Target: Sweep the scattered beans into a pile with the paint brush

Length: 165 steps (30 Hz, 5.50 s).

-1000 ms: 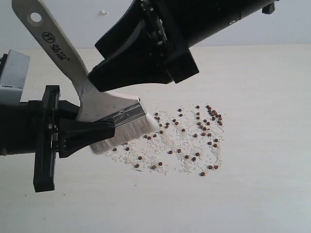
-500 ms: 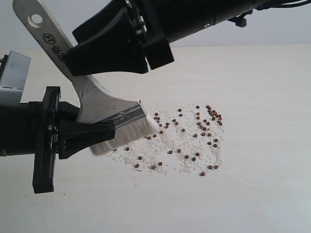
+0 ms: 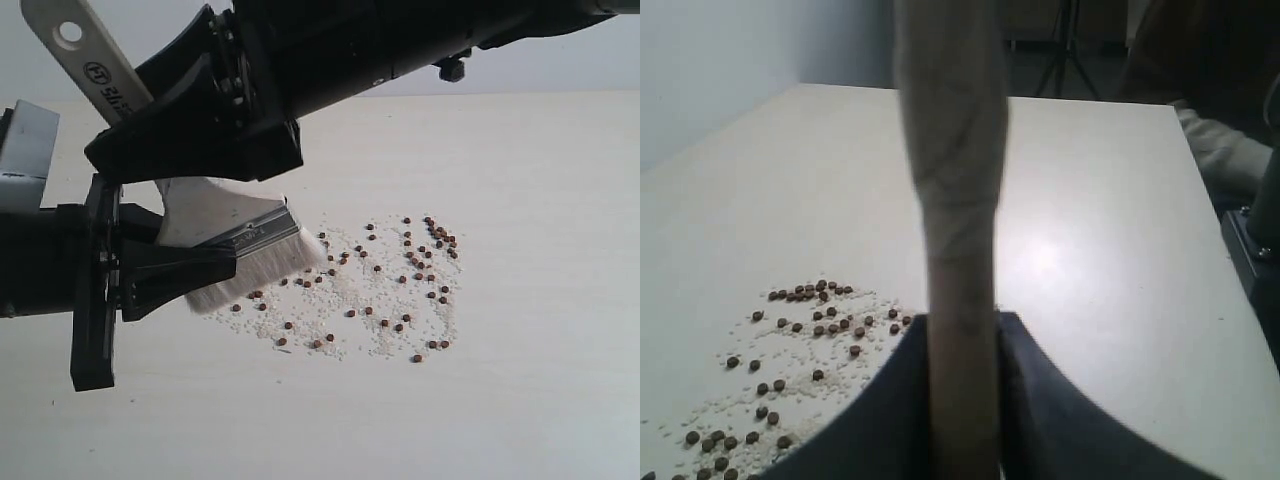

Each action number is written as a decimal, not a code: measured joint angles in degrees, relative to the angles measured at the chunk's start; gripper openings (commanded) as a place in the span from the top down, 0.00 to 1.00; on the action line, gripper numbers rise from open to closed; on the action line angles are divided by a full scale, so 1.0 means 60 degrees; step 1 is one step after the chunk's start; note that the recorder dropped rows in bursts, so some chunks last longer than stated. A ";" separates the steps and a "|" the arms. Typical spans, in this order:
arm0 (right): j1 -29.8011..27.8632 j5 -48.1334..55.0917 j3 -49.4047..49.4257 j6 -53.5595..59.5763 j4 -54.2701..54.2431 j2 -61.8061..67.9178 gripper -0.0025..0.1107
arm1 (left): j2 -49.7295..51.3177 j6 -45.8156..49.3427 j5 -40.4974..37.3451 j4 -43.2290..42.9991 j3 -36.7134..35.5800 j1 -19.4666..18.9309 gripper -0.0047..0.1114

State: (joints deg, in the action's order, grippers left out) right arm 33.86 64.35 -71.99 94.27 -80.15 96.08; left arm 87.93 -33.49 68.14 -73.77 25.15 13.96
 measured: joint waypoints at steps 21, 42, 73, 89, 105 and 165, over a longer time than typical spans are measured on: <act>0.0376 -0.0481 0.0000 0.0027 -0.0164 0.0352 0.45 | 0.0000 0.0000 0.0000 -0.0062 0.0000 0.0000 0.96; 0.0376 -0.0481 0.0000 0.0434 -0.0946 0.0352 0.55 | 0.0000 0.0000 0.0000 -0.0188 0.0000 0.0000 0.96; 0.0426 -0.0713 0.0000 0.0816 -0.0866 0.0352 0.98 | 0.0000 -0.0267 -0.0020 -0.0241 0.0000 0.0000 0.96; 0.0426 -0.0979 0.0000 0.0816 -0.0826 0.0357 0.98 | 0.0000 -0.0339 0.0003 -0.0235 0.0000 0.0000 0.50; 0.0321 -0.1630 0.0000 0.0713 -0.0572 0.0357 0.98 | 0.0000 -0.1101 0.0003 -0.0083 0.0000 -0.0018 0.49; -0.1835 -1.6149 0.7835 -0.8679 0.4691 -0.7861 0.98 | -0.9630 -0.3070 -0.4409 0.5888 -0.3109 -0.2519 0.96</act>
State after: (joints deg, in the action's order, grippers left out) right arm 22.85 -32.54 -24.98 42.20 -52.00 48.91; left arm 30.15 -51.91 41.68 -38.45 6.49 -1.15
